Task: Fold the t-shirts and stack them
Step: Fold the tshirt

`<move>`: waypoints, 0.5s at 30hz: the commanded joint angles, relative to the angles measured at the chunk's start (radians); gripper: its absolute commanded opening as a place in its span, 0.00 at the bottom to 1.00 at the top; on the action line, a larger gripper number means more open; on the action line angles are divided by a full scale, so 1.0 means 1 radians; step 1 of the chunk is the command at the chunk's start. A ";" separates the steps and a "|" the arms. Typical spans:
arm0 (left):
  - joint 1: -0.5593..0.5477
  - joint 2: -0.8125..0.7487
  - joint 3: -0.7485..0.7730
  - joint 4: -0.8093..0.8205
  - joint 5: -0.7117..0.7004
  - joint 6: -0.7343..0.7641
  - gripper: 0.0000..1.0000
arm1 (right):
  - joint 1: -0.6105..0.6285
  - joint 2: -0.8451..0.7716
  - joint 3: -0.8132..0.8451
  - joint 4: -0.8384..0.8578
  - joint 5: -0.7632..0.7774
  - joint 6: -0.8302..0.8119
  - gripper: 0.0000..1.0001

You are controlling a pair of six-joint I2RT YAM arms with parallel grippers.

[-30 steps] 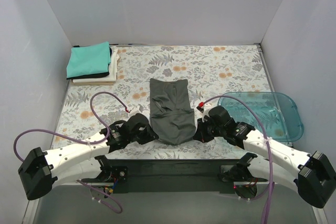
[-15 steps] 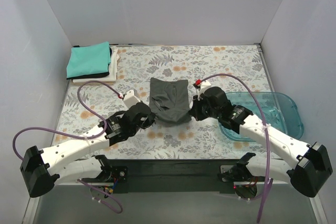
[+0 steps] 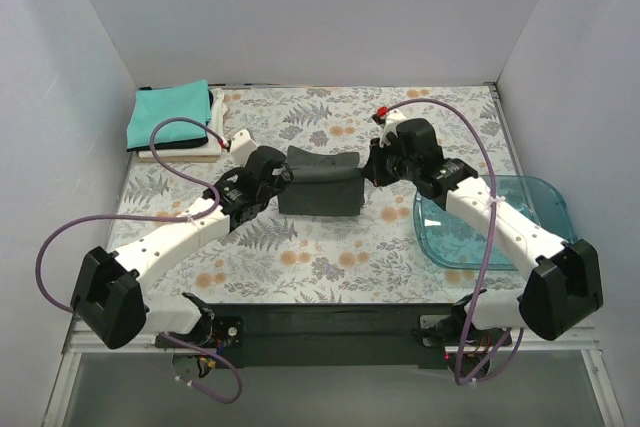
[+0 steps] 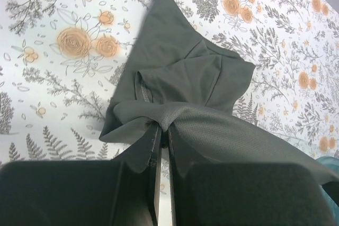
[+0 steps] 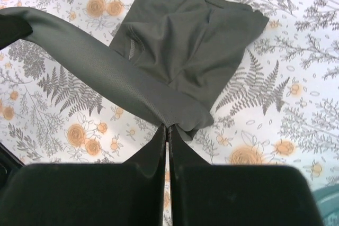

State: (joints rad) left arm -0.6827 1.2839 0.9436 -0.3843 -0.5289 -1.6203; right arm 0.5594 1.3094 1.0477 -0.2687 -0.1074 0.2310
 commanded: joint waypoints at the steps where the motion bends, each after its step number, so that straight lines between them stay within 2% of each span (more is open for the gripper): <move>1: 0.055 0.029 0.075 0.070 0.020 0.091 0.00 | -0.042 0.059 0.086 0.016 -0.080 -0.047 0.01; 15: 0.212 0.360 0.308 0.084 0.124 0.175 0.00 | -0.191 0.362 0.313 0.016 -0.251 -0.058 0.01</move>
State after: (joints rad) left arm -0.5087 1.6222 1.1915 -0.3000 -0.3923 -1.4895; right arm 0.3969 1.6348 1.2949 -0.2634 -0.3206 0.1967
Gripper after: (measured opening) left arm 0.036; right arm 0.021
